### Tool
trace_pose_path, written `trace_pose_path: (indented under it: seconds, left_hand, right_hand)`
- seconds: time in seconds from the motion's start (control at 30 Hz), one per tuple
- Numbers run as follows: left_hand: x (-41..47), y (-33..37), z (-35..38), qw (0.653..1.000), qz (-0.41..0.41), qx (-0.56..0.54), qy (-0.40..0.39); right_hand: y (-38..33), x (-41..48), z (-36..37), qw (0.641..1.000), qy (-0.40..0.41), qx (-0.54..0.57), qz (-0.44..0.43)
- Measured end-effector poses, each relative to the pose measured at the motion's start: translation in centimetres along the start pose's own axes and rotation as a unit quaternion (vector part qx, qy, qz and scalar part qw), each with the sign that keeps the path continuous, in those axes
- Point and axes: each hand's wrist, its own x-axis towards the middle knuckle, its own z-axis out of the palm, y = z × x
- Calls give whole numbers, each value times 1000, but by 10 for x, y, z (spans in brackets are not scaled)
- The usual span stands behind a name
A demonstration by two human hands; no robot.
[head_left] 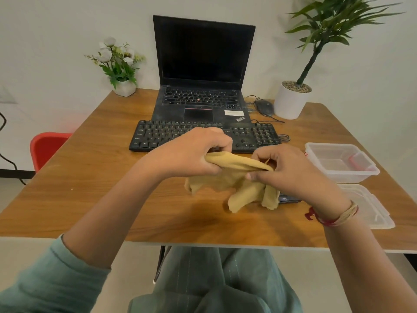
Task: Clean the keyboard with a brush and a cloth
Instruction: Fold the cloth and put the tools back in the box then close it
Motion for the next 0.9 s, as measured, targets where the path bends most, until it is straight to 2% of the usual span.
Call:
trace_pose_path:
  seconds: [0.07,0.13,0.2,0.27,0.33,0.43,0.53,0.6,0.7,0.77,0.83,0.9]
  left_hand:
    - [-4,7,2,1000,3,-2,28]
    - [-9,17,12,996,22,-29,80]
    - [-15,28,29,989,41,-27,138]
    - [-21,35,51,981,53,4,186]
    - [-25,36,70,978,52,-6,201]
    - [-28,30,82,981,35,-87,167]
    - [-27,20,82,977,12,-160,143]
    - [-26,15,82,968,-7,-209,137]
    - [-26,10,83,953,-26,-251,168]
    - [-27,8,82,931,-38,-300,204]
    - [-27,3,80,906,-52,-332,256]
    - [-29,1,79,887,-90,-347,290]
  right_hand:
    - [-3,1,4,991,111,-71,-1]
    - [-6,1,9,967,223,-123,5]
    - [-8,2,13,951,285,-115,15]
    - [-9,4,18,950,307,-56,20]
    - [-7,7,22,951,309,18,18]
    - [-2,10,27,951,298,82,12]
    - [3,11,28,957,243,157,6]
    - [2,10,28,944,195,267,17]
    - [0,7,26,906,148,393,56]
    - [-1,5,26,879,116,456,82]
    - [-3,4,25,828,80,545,100]
    - [-6,5,25,763,58,634,114]
